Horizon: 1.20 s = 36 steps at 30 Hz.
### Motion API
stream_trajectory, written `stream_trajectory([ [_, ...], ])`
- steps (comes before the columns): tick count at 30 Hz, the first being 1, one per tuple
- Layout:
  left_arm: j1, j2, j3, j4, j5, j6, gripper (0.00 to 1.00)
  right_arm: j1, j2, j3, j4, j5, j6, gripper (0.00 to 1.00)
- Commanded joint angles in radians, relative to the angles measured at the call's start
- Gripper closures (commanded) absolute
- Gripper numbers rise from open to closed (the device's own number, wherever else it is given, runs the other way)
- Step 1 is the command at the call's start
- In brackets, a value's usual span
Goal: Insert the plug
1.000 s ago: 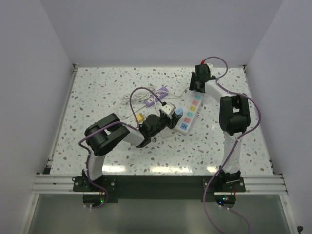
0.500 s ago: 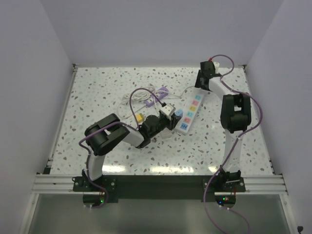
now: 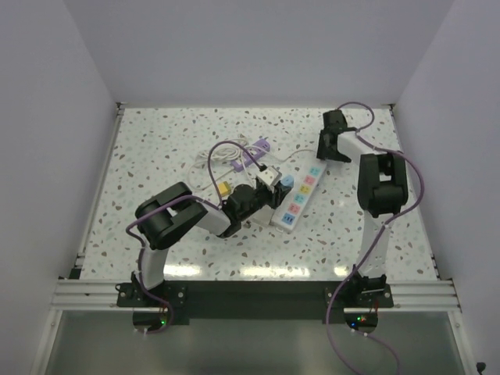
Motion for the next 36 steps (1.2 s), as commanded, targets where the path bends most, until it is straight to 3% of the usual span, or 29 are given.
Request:
stream_trajectory([
  [1,0.001,-0.028,-0.009,0.08,-0.006,0.02,1.0,0.005,-0.109,-0.113,-0.061,-0.088,-0.048,0.27],
  [7,-0.012,-0.057,-0.042,0.059,-0.046,0.04,1.0,0.01,-0.205,-0.264,-0.038,-0.132,-0.045,0.29],
  [17,-0.21,-0.191,-0.214,0.039,-0.364,0.047,1.0,0.013,-0.413,-0.5,0.116,-0.119,0.01,0.24],
  [24,-0.328,-0.234,-0.223,-0.038,-0.598,0.026,1.0,0.012,-0.508,-0.568,0.166,-0.126,0.015,0.23],
  [36,-0.387,-0.182,-0.283,0.074,-0.609,-0.094,1.0,0.013,-0.576,-0.617,0.215,-0.157,0.016,0.22],
])
